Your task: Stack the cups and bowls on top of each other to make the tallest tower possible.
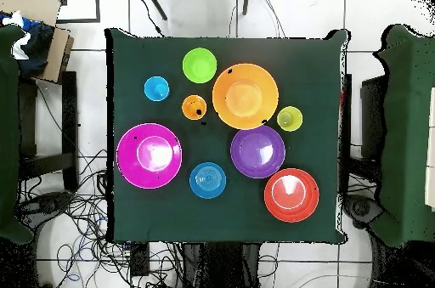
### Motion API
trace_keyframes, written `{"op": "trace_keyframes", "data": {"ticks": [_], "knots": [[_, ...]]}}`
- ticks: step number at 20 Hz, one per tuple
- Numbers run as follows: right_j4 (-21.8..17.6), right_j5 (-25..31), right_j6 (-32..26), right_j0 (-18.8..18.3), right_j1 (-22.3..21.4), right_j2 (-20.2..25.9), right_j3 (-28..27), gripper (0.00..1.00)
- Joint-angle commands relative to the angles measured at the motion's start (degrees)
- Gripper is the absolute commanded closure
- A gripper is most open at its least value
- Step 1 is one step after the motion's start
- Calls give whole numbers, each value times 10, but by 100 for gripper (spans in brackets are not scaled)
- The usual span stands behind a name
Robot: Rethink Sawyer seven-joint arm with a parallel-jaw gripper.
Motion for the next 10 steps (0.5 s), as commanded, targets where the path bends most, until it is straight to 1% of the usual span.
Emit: {"op": "trace_keyframes", "data": {"ticks": [1, 4, 6, 10], "knots": [[-58, -99, -181, -47, -1, 66, 140, 100], [-45, -194, -217, -88, 13, 90, 198, 100], [-39, -242, -234, -112, 19, 109, 226, 100], [-37, -302, -246, -150, 30, 147, 260, 100]]}}
